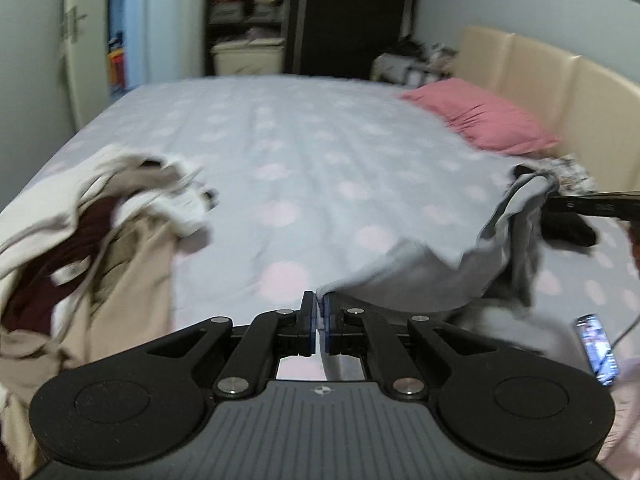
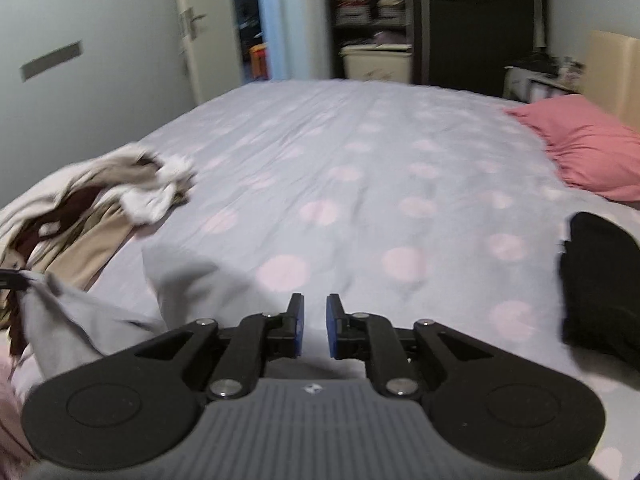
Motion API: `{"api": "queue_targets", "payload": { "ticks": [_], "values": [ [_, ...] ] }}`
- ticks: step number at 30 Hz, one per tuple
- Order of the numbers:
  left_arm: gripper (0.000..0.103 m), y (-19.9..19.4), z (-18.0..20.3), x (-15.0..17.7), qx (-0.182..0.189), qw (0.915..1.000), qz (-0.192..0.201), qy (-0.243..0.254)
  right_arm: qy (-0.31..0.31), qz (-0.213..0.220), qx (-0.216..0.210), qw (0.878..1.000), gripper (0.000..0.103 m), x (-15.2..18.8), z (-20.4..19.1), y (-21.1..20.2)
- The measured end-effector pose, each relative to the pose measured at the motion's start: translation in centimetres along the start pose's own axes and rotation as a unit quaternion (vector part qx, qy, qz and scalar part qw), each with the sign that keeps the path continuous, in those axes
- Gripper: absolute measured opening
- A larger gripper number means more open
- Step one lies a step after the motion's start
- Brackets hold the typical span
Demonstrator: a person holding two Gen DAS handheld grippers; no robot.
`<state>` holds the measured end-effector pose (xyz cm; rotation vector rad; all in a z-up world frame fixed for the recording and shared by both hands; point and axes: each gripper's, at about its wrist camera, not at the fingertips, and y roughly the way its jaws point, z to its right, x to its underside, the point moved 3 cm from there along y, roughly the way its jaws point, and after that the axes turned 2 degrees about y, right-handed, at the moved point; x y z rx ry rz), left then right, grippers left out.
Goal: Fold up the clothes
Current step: 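Lower the grey shirt onto the bed and open both grippers, then grasp the grey shirt edges again with both grippers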
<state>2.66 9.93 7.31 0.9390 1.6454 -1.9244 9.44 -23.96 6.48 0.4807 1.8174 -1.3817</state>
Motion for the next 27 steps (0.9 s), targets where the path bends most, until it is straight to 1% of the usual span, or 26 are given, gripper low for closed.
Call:
{"api": "queue_targets", "payload": {
  "ticks": [2, 4, 5, 10, 13, 17, 18, 19, 20, 21, 22, 24, 26, 27],
  "values": [
    [0.002, 1.4, -1.2, 0.8, -0.008, 0.9998, -0.018, -0.008, -0.021, -0.007, -0.011, 1.0, 0.015, 0.2, -1.2, 0.6],
    [0.002, 2.8, -2.1, 1.7, -0.011, 0.9992, -0.036, -0.012, -0.046, -0.014, -0.024, 0.999, 0.025, 0.6, -2.4, 1.1],
    [0.002, 3.3, -2.2, 2.1, -0.012, 0.9989, -0.042, -0.015, -0.056, -0.018, -0.031, 0.998, 0.027, 0.9, -3.1, 1.3],
    [0.002, 4.9, -3.3, 3.6, -0.016, 0.9978, -0.061, -0.02, -0.113, -0.046, -0.058, 0.991, 0.028, 2.9, -6.2, 3.0],
    [0.002, 5.6, -3.9, 4.4, -0.004, 0.9965, -0.076, -0.034, -0.142, -0.067, -0.062, 0.986, 0.028, 3.8, -7.6, 4.9],
    [0.003, 6.1, -4.3, 5.4, 0.01, 0.9944, -0.094, -0.046, -0.162, -0.089, -0.066, 0.98, 0.029, 4.2, -8.9, 7.1],
    [0.004, 6.1, -4.3, 5.6, 0.014, 0.9941, -0.097, -0.046, -0.168, -0.091, -0.068, 0.979, 0.03, 4.2, -9.1, 7.4],
    [0.012, 6.1, -4.4, 5.9, 0.018, 0.9936, -0.101, -0.047, -0.172, -0.092, -0.069, 0.978, 0.031, 4.1, -9.3, 7.7],
    [0.017, 6.1, -4.6, 6.2, 0.019, 0.9929, -0.105, -0.052, -0.175, -0.093, -0.071, 0.978, 0.031, 4.1, -9.5, 8.0],
    [0.03, 6.1, -4.8, 6.6, 0.021, 0.9921, -0.109, -0.058, -0.177, -0.095, -0.073, 0.977, 0.031, 4.0, -9.7, 8.3],
    [0.04, 6.1, -5.1, 6.9, 0.024, 0.9908, -0.113, -0.07, -0.18, -0.097, -0.074, 0.976, 0.032, 4.0, -9.9, 8.6],
    [0.042, 6.3, -5.4, 7.4, 0.033, 0.988, -0.12, -0.091, -0.187, -0.102, -0.076, 0.974, 0.032, 3.9, -10.3, 9.3],
    [0.042, 6.7, -5.5, 7.7, 0.035, 0.9863, -0.125, -0.102, -0.195, -0.109, -0.078, 0.972, 0.033, 4.1, -10.6, 9.9],
    [0.042, 7.0, -5.6, 7.7, 0.035, 0.9854, -0.125, -0.11, -0.196, -0.112, -0.08, 0.971, 0.037, 4.2, -10.6, 10.1]
  ]
}}
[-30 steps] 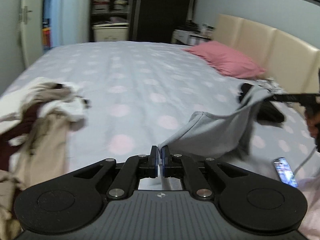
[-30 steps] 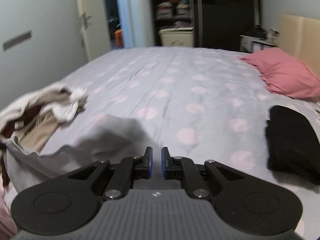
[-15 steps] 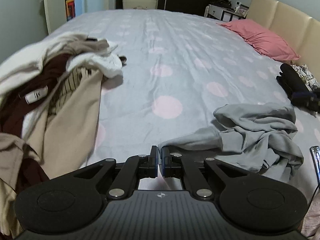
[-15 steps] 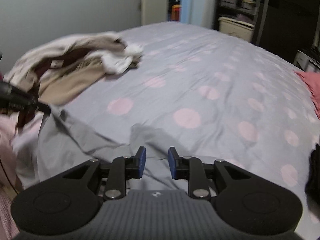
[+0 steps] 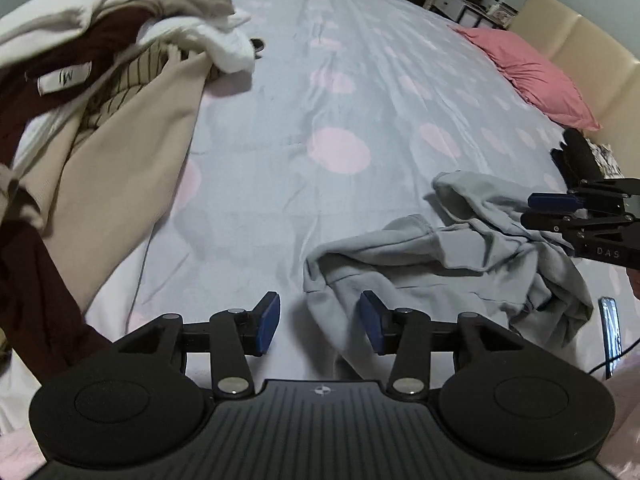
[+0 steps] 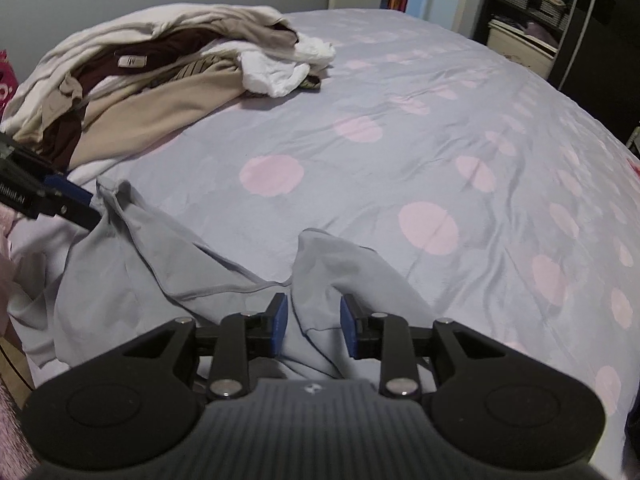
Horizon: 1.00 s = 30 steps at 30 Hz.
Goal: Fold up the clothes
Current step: 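Grasp the grey shirt edges again with both grippers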
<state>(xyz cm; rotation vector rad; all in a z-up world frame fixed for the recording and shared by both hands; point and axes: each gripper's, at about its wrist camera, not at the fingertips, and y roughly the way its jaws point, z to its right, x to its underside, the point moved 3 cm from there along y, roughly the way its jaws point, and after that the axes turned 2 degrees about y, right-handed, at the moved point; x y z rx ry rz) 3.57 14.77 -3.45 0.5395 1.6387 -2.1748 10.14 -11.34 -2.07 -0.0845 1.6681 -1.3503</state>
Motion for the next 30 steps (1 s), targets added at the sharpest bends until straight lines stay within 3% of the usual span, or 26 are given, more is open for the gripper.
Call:
{"api": "queue_targets", "payload": {
  "ticks": [5, 8, 9, 12, 13, 15, 17, 23, 30],
  "values": [
    [0.042, 1.4, -0.8, -0.6, 0.032, 0.9978, -0.005, -0.057, -0.003, -0.021, 0.0, 1.0, 0.041, 0.7, -0.1, 1.8],
    [0.04, 2.2, -1.1, -0.9, 0.037, 0.9963, -0.008, -0.078, 0.0, -0.027, 0.008, 1.0, 0.036, 1.0, 0.2, 2.7],
    [0.039, 2.3, -1.2, -0.9, 0.036, 0.9962, -0.006, -0.079, 0.0, -0.028, 0.013, 1.0, 0.021, 0.9, 0.4, 2.8],
    [0.029, 2.6, -0.8, -1.0, 0.038, 0.9968, 0.001, -0.071, 0.009, -0.024, 0.026, 0.999, 0.011, 0.6, 1.0, 2.5],
    [0.019, 2.7, -0.5, -1.1, 0.039, 0.997, 0.003, -0.066, 0.013, -0.017, 0.034, 0.999, 0.009, 0.4, 1.3, 2.1],
    [0.009, 2.7, 0.0, -1.2, 0.036, 0.9978, 0.005, -0.055, 0.025, 0.005, 0.052, 0.998, 0.009, -0.1, 2.0, 0.8],
    [0.007, 2.5, 0.3, -1.4, 0.029, 0.9984, 0.012, -0.047, 0.053, 0.032, 0.071, 0.996, 0.008, -0.5, 3.4, -0.9],
    [0.005, 0.0, 0.5, -2.8, 0.018, 0.9956, 0.075, -0.053, 0.159, 0.107, 0.119, 0.974, 0.008, -0.2, 8.2, -7.0],
    [0.004, -5.2, 1.7, -5.7, 0.026, 0.9799, 0.193, -0.043, 0.181, 0.207, 0.216, 0.937, 0.007, 1.2, 9.7, -15.8]
  ]
}}
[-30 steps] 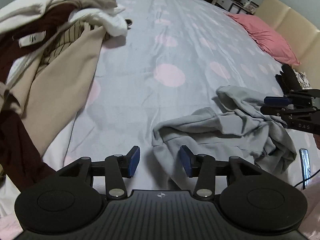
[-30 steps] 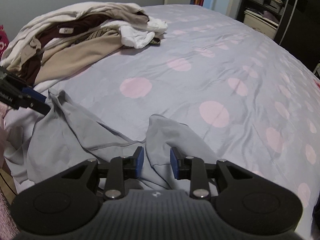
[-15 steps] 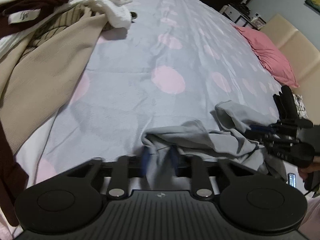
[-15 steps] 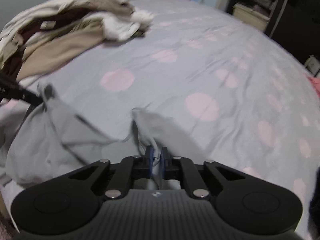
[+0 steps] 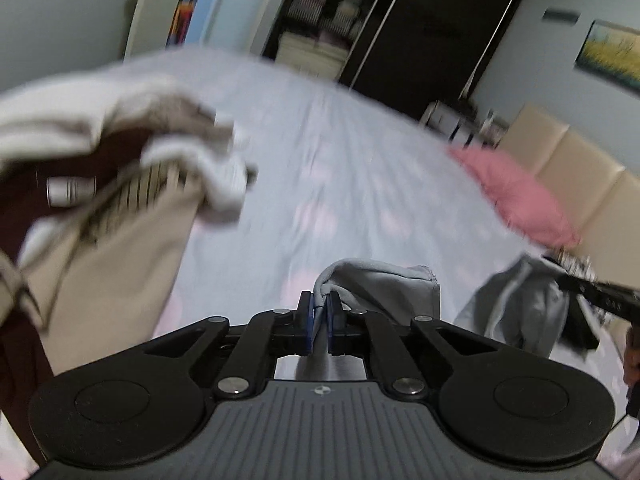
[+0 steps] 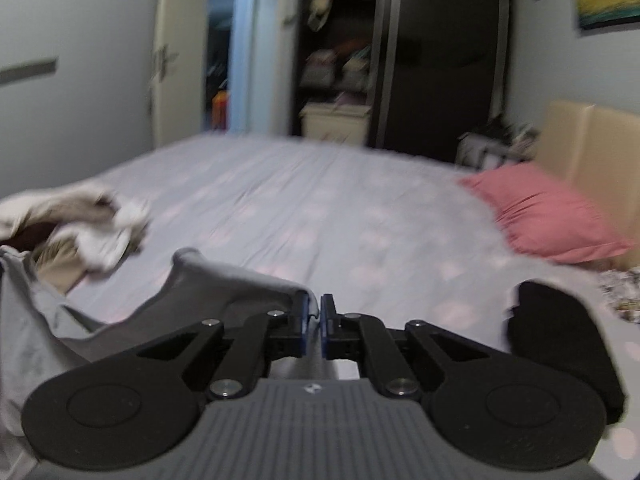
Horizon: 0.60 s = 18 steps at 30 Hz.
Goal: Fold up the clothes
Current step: 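Lift the grey shirt high with both grippers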
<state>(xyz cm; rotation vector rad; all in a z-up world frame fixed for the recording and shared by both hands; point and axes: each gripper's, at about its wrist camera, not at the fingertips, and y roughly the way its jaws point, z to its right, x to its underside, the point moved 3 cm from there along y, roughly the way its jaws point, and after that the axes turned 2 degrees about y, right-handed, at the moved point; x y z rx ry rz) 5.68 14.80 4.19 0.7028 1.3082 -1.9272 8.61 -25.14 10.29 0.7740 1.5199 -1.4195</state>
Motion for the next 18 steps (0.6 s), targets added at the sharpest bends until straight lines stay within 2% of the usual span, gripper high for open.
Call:
{"api": "queue_targets", "payload": {
  "ticks": [5, 10, 13, 18],
  "values": [
    [0.004, -3.7, 2.9, -3.9, 0.026, 0.9964, 0.076, 0.028, 0.014, 0.095, 0.063, 0.993, 0.006, -3.4, 2.9, -6.3],
    [0.004, -9.5, 6.5, -8.9, 0.047, 0.9826, 0.168, 0.065, 0.016, 0.193, 0.089, 0.977, 0.006, -8.3, 3.9, -13.4],
    [0.004, -14.7, 9.3, -11.8, 0.056, 0.9631, 0.243, 0.102, 0.005, 0.258, 0.092, 0.962, 0.006, -11.3, 3.4, -18.5],
    [0.004, -24.5, 13.4, -15.0, 0.063, 0.9153, 0.37, 0.146, -0.006, 0.358, 0.094, 0.929, 0.006, -15.3, 2.6, -26.8]
  ]
}}
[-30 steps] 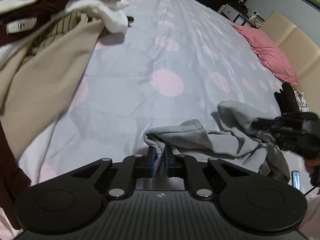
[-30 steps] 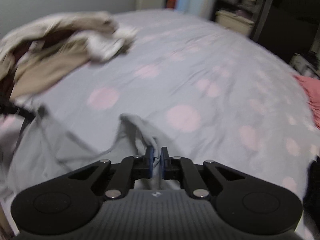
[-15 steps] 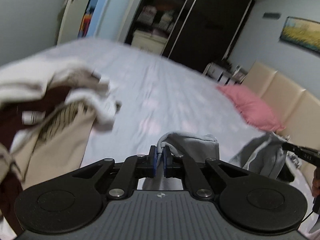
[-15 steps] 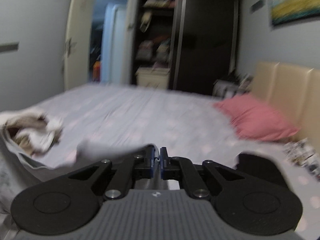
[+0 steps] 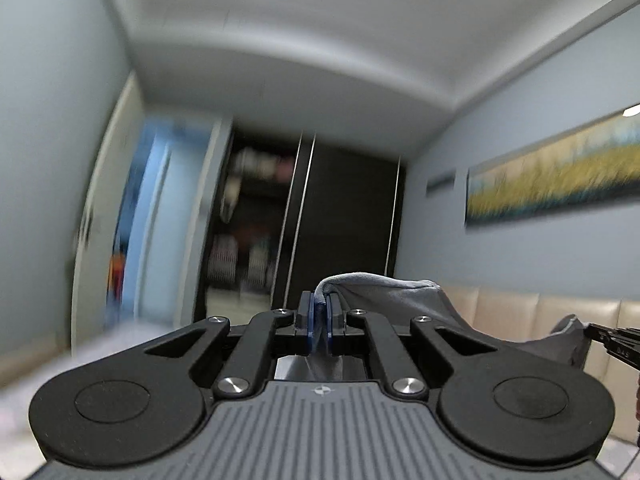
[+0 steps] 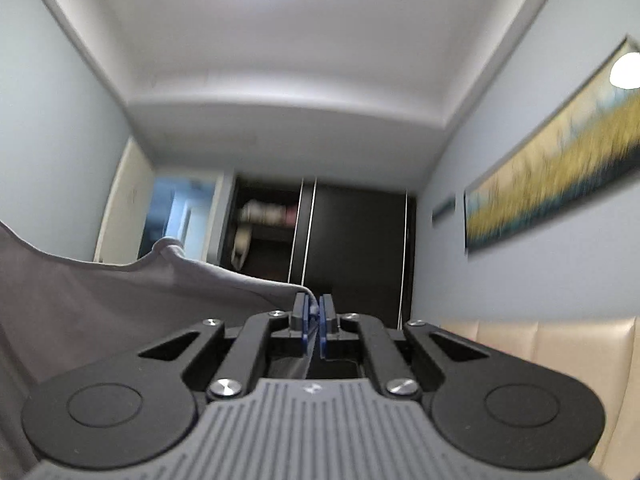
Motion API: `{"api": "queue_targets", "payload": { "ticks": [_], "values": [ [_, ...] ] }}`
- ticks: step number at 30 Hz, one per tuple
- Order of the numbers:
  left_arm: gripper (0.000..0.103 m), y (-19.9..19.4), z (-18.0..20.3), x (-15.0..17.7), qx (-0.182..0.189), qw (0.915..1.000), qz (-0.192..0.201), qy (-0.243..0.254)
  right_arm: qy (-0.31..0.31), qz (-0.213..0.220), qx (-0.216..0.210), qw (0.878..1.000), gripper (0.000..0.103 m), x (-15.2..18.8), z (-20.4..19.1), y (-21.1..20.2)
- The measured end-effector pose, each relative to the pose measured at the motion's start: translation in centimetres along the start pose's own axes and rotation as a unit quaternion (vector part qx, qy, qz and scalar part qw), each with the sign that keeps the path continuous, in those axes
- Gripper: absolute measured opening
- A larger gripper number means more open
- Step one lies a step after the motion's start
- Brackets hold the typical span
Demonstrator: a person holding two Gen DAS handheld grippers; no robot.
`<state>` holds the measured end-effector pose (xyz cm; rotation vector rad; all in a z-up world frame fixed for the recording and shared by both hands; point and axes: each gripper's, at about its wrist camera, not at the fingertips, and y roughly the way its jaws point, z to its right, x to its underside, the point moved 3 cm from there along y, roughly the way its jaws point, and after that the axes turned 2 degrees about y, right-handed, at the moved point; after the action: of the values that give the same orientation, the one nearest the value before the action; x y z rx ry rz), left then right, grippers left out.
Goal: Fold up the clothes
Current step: 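Lift the grey shirt high with both grippers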
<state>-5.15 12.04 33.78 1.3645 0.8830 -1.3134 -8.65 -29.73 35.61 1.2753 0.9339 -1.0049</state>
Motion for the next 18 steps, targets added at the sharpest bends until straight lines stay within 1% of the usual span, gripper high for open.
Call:
{"api": "queue_targets", "payload": {
  "ticks": [3, 7, 11, 13, 14, 15, 16, 17, 18],
  "values": [
    [0.004, -2.3, 1.4, -3.8, -0.005, 0.9986, 0.046, 0.026, 0.008, 0.042, -0.002, 0.999, 0.006, -3.5, 0.3, -1.9],
    [0.004, -4.9, 3.2, -6.6, -0.012, 0.9951, 0.088, 0.044, 0.008, 0.093, 0.007, 0.996, 0.006, -6.3, 0.2, -4.9],
    [0.004, -7.4, 4.6, -7.5, -0.022, 0.9895, 0.129, 0.062, 0.012, 0.124, 0.016, 0.992, 0.006, -7.3, 0.2, -7.3],
    [0.004, -8.3, 4.9, -7.5, -0.021, 0.9886, 0.137, 0.06, 0.005, 0.126, 0.018, 0.992, 0.006, -7.2, 0.0, -8.0],
    [0.004, -8.7, 4.9, -7.3, -0.018, 0.9883, 0.139, 0.058, 0.001, 0.117, 0.017, 0.993, 0.006, -7.0, -0.2, -7.9],
    [0.004, -8.9, 5.0, -7.1, -0.016, 0.9885, 0.137, 0.062, 0.001, 0.107, 0.016, 0.994, 0.006, -6.6, -0.2, -7.6],
    [0.004, -8.6, 5.3, -6.7, -0.014, 0.9894, 0.124, 0.074, 0.001, 0.095, 0.017, 0.995, 0.006, -6.0, -0.2, -7.1],
    [0.004, -8.0, 5.4, -6.1, -0.009, 0.9915, 0.095, 0.088, 0.003, 0.08, 0.018, 0.997, 0.006, -5.3, -0.1, -6.5],
    [0.004, -6.6, 5.5, -5.0, 0.001, 0.9939, 0.039, 0.103, 0.008, 0.059, 0.021, 0.998, 0.006, -4.3, 0.0, -5.6]
  ]
}}
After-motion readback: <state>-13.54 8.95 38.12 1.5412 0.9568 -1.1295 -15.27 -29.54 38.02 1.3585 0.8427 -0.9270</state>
